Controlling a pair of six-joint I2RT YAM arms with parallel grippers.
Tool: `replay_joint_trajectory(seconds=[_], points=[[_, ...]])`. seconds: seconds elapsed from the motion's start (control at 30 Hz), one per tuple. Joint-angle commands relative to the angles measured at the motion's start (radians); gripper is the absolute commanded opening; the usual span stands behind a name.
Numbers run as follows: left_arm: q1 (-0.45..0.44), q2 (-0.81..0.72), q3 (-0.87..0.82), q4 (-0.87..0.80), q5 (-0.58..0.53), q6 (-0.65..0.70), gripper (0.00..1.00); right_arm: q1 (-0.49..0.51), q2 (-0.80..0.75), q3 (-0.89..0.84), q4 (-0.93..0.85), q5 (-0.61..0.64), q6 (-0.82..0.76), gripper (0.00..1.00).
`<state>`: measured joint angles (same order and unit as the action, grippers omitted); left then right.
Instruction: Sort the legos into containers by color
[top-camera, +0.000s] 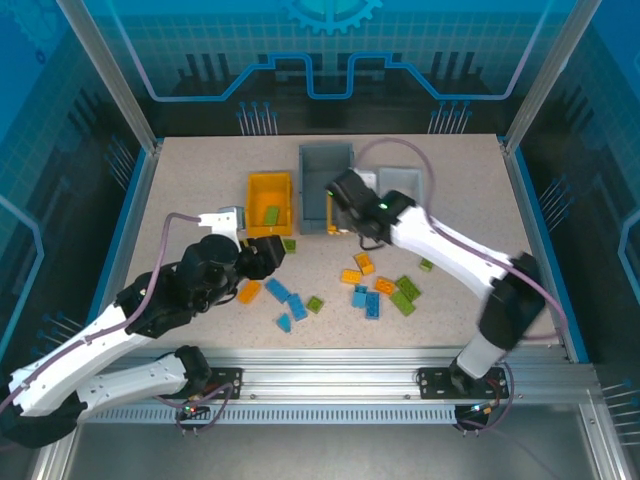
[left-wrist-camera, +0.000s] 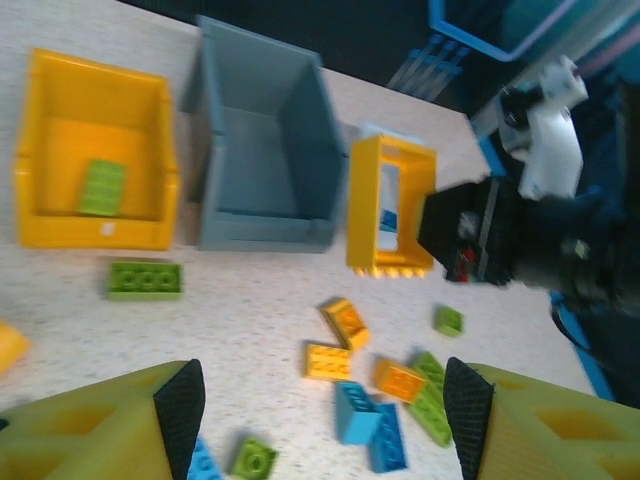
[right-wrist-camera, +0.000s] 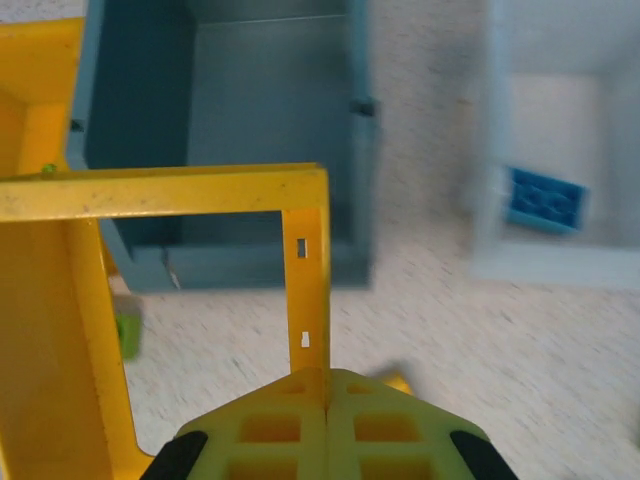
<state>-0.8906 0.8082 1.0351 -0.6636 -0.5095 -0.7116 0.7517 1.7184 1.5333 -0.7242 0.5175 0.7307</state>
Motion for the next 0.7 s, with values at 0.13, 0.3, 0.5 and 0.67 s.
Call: replay_joint_trajectory(seconds=[0.13,0.3,0.5,0.67], points=[[0.038,-0.04,-0.035,-0.108,-0.033,-0.038,0.68,-0.068,0.392,0.428,-0.151,-0.044,-0.012,0.0],[0.038,-0.051,-0.051,-0.135,-0.023,-0.058,0.68,-0.12,0.543,0.56,-0.163,-0.09,0.004,0.0],[0.039,-0.046,-0.087,-0.137,-0.002,-0.078,0.68,-0.146,0.676,0.702,-0.19,-0.13,-0.033,0.0],[0.039,0.001,-0.133,-0.124,0.022,-0.082,0.69,-0.153,0.731,0.749,-0.217,-0.17,-0.038,0.0]])
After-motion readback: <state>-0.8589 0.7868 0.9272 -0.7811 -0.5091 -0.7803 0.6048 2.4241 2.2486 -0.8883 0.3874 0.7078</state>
